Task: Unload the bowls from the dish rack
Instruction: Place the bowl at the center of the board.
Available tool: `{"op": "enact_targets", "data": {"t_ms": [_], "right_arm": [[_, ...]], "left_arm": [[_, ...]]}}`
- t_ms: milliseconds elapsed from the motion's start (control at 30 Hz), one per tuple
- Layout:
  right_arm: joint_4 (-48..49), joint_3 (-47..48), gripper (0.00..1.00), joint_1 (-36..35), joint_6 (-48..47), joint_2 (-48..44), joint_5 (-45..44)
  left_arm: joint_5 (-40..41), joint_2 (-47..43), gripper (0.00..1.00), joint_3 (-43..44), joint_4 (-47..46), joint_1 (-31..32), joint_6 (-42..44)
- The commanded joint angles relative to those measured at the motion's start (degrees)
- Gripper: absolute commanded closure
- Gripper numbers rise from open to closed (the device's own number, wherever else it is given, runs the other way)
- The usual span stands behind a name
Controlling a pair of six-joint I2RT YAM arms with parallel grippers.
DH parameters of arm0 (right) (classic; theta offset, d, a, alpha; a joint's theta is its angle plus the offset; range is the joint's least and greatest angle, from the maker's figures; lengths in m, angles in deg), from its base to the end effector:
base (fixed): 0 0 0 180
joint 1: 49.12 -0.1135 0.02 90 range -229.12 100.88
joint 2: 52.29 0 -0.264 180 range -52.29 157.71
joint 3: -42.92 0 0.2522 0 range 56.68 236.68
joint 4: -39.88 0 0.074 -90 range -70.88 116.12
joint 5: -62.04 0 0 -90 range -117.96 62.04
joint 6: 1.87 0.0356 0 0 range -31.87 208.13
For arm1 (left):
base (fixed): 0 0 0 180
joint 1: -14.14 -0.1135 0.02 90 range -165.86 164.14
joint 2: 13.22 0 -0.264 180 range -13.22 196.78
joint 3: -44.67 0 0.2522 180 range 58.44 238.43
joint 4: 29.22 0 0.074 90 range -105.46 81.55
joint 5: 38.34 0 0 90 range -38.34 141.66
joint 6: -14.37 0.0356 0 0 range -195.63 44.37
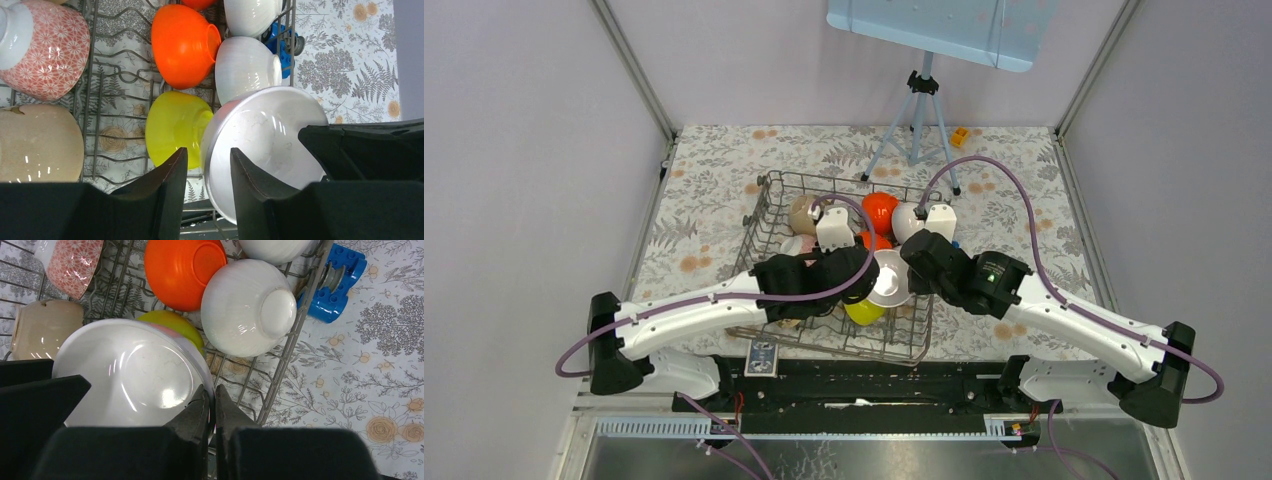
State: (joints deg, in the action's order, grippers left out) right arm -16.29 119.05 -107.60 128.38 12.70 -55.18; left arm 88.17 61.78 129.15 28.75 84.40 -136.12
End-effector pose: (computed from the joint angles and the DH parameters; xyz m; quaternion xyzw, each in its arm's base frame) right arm 0.1344 0.1880 0.3267 -0.0534 0.9010 0.1405 0.4071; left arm 0.1106 -0.2455 0.3332 -0.0350 0.8943 -0.1839 0.4065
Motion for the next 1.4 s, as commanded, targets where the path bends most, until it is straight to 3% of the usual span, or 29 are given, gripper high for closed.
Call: {"op": "enact_targets", "data": {"t_ms": [0,267,500,633,700,800,833,1000,1200,1367], "right_arm": [[2.99,2.38,1.0,0.38,0.91,-0.05,0.31],[3.01,2.33,1.0,0.4,0.98,-0.56,0.57],[2.91,2.14,1.0,0.39,1.01,-0.74,0.87],[3.1,2.21,1.0,0.38,0.23,-0.95,2.11],[3.59,2.3,0.83,0.4,-0.49,-1.43,3.69],[4.0,2.64,0.4,0.41,-1.24,-2.5,6.37],[3.74,2.93,0.3,0.44,-1.3,-2.89,6.81],[0.54,5.78,0.04,0.38,-3.47,-5.34,5.76],[-2.75,5.9,0.0,0.38,-5.45,-10.68,-3.37],[2.89,-0.7,0.0,0.38,-4.15,-18.19,-4.36]], "left_arm": [[-0.23,1.11,0.62,1.84,-0.08,-0.3,0.21],[-0.65,2.41,0.75,2.05,-0.1,-0.29,0.89],[-1.26,3.03,1.0,2.24,-0.12,-0.29,1.32],[-1.57,3.14,1.0,2.58,-0.22,-0.3,1.9],[-1.93,2.93,1.0,2.52,-0.7,-0.3,2.4],[-2.15,2.01,1.0,2.49,-1.44,-0.42,3.06],[-2.22,1.73,1.0,2.52,-1.63,-0.56,3.28],[-2.65,-0.21,1.0,3.44,-1.88,-3.44,5.77],[-5.85,-4.14,1.0,5.87,-1.92,-13.78,12.17],[-9.23,-5.74,1.0,8.6,-2.11,-25.63,16.12]]}}
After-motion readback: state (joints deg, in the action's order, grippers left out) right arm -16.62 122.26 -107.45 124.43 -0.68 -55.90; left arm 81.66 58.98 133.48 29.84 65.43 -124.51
